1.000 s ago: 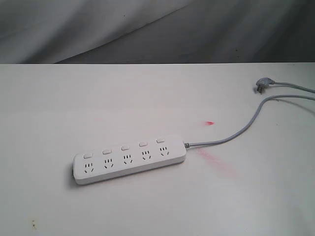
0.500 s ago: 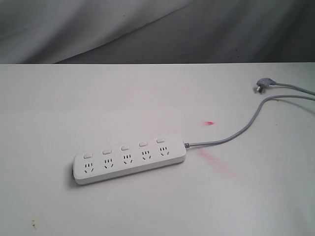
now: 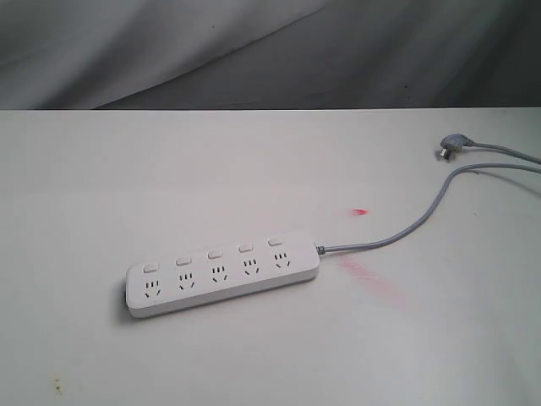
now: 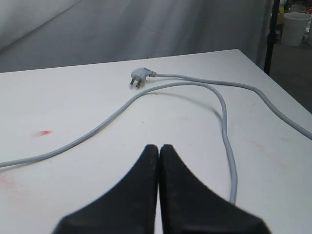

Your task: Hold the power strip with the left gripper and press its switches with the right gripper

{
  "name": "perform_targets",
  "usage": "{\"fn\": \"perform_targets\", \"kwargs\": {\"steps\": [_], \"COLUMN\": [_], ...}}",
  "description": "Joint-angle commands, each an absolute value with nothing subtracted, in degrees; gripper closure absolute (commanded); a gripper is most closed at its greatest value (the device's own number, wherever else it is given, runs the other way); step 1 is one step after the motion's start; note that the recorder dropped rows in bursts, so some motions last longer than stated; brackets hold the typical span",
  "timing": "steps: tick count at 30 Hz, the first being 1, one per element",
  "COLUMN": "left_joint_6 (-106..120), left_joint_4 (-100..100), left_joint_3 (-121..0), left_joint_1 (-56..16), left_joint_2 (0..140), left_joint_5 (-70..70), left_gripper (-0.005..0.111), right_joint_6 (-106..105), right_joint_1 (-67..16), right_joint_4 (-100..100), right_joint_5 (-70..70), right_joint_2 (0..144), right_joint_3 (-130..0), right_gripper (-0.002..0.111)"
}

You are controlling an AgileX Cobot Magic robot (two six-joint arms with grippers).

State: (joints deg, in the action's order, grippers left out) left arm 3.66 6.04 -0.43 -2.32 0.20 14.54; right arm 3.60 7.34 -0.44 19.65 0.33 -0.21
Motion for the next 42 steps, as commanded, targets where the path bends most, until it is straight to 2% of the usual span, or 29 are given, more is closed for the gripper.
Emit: {"fn": "perform_targets", "kwargs": {"steps": [1, 11, 20, 24, 30, 36, 42], "left_joint_6": [2.75, -2.16, -1.48, 20.33, 63.93, 83.09, 105.86], "left_joint_4": [6.55, 7.22, 3.48, -15.33, -42.92, -54.75, -61.21], "left_joint_3": [-6.69, -32.14, -48.89, -52.36, -56.12, -56.29, -56.29], "left_joint_1": [-2.64, -2.12, 9.56, 14.22, 18.5, 25.25, 32.65], "left_joint_2": [2.88, 30.06, 43.69, 49.02, 55.75, 61.28, 70.32], "left_joint_5": [10.89, 10.45, 11.17, 15.23, 31.57, 41.71, 59.08], "left_gripper": [0.105, 0.105, 0.105, 0.105, 0.105, 0.105, 0.105], "right_joint_6": [3.65, 3.65, 3.65, 3.65, 3.65, 3.65, 3.65], "right_joint_1": [7.41, 7.41, 7.41, 7.41, 7.41, 7.41, 7.41], "right_joint_4": [-0.35, -0.35, -0.35, -0.35, -0.35, -0.35, -0.35], "right_joint_5": [19.38, 19.38, 19.38, 19.38, 19.38, 19.38, 19.38], "right_joint_2": [0.0, 0.0, 0.0, 0.0, 0.0, 0.0, 0.0], "right_joint_3": [0.0, 0.0, 0.0, 0.0, 0.0, 0.0, 0.0], "right_gripper": [0.108, 0.108, 0.108, 0.108, 0.108, 0.108, 0.108]}}
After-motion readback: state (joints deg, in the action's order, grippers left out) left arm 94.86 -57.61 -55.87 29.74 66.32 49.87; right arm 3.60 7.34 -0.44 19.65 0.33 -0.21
